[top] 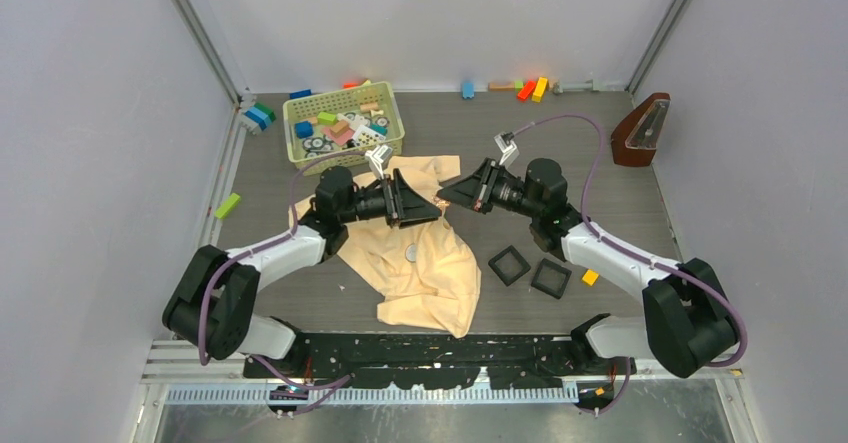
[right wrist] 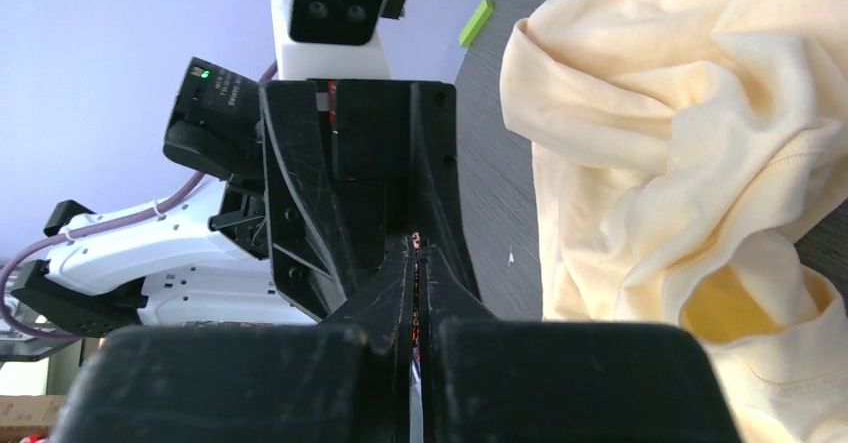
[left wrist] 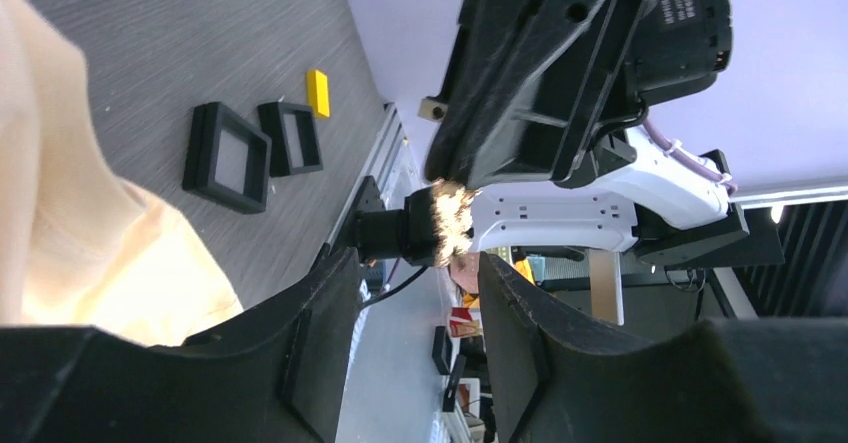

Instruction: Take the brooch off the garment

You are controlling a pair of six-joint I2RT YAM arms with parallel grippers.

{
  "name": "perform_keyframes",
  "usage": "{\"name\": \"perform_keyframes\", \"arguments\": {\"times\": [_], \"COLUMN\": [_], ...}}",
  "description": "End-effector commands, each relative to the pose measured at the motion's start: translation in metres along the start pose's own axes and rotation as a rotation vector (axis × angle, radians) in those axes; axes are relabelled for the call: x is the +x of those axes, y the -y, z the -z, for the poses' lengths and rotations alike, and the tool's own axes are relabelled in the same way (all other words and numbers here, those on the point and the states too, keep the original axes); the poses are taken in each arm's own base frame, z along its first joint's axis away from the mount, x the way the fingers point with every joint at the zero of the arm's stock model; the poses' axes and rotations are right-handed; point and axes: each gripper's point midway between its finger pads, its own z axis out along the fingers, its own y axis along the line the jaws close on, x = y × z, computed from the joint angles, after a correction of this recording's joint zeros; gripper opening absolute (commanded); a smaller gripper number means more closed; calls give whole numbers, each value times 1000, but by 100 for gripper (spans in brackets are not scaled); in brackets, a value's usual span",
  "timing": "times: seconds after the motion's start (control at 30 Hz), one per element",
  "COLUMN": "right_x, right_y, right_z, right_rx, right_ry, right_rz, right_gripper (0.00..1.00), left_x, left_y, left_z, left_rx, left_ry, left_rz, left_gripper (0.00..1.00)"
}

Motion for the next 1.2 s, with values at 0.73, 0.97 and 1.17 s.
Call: {"name": "perform_keyframes", "arguments": {"times": [0.73, 0.97, 1.17], "right_x": [-11, -11, 22], "right_y": [35, 112, 105], "right_z": [21, 132, 191], "right_rx": [279, 1012, 1325], "right_ry": [52, 158, 208], "right_rz": [36, -2, -202], "right_gripper": [72, 100, 100], "left_x": [-11, 0, -6], "left_y": [-2, -54, -61], "left_z": [-11, 5, 5], "left_rx": [25, -312, -451], "left_ry": [15, -27, -2], "left_rz": [-78, -219, -457], "left_gripper": [0, 0, 0]}}
